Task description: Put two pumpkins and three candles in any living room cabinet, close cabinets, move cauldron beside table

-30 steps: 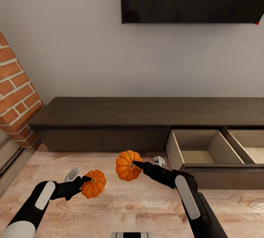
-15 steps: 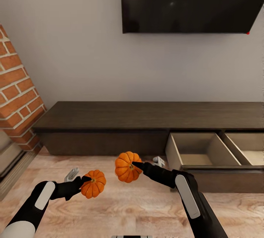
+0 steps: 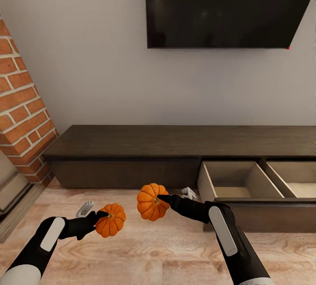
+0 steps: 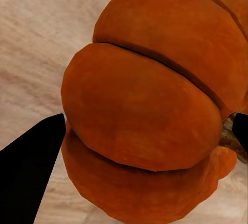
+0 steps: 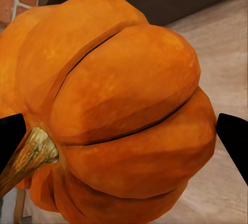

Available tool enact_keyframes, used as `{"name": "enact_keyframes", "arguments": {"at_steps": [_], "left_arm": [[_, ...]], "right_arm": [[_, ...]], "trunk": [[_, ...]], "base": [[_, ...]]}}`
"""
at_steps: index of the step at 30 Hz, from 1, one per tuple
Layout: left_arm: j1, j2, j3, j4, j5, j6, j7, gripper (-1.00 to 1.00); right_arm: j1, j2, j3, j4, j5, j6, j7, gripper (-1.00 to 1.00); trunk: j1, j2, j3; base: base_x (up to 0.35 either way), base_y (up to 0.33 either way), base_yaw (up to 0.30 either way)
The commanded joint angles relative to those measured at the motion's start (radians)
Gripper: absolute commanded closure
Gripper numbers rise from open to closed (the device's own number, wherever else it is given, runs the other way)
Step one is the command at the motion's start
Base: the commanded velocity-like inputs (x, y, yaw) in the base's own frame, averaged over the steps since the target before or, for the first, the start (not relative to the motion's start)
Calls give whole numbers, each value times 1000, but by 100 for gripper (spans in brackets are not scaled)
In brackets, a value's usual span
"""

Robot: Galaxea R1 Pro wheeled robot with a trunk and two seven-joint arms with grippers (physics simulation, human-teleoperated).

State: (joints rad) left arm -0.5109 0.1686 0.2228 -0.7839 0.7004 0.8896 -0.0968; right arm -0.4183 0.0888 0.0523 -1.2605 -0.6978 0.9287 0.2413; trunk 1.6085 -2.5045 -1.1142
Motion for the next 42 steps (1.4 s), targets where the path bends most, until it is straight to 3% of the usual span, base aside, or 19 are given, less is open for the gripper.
{"name": "enact_keyframes", "arguments": {"at_steps": [1,9,19,23,26,34,42], "left_arm": [[0,0,0,0,1,1,0,100],[0,17,1,0,2,3,-1,100],[0,18,3,0,2,2,-1,100],[0,18,21,0,2,2,-1,100],[0,18,27,0,0,0,1,100],[0,18,28,2,1,0,2,100],[0,44,61,1,1,32,0,100]], "right_arm": [[-1,1,0,2,-3,0,0,100],[-2,-6,-4,15,-7,-2,0,100],[-3,-12,-29,43,-8,2,4,100],[-4,-12,-32,65,-8,1,4,100],[-5,-12,-60,88,-8,1,4,100],[-18,-13,-83,144,-6,-6,5,100],[-22,-11,-90,150,-8,-5,6,100]], "trunk": [[0,0,2],[-4,2,20],[-9,4,42],[-24,32,48],[-35,53,53],[-66,109,65],[-97,165,76]], "base": [[0,0,0],[-8,0,0],[-80,0,0],[-2,0,0],[0,0,0],[0,0,0],[0,0,0]]}}
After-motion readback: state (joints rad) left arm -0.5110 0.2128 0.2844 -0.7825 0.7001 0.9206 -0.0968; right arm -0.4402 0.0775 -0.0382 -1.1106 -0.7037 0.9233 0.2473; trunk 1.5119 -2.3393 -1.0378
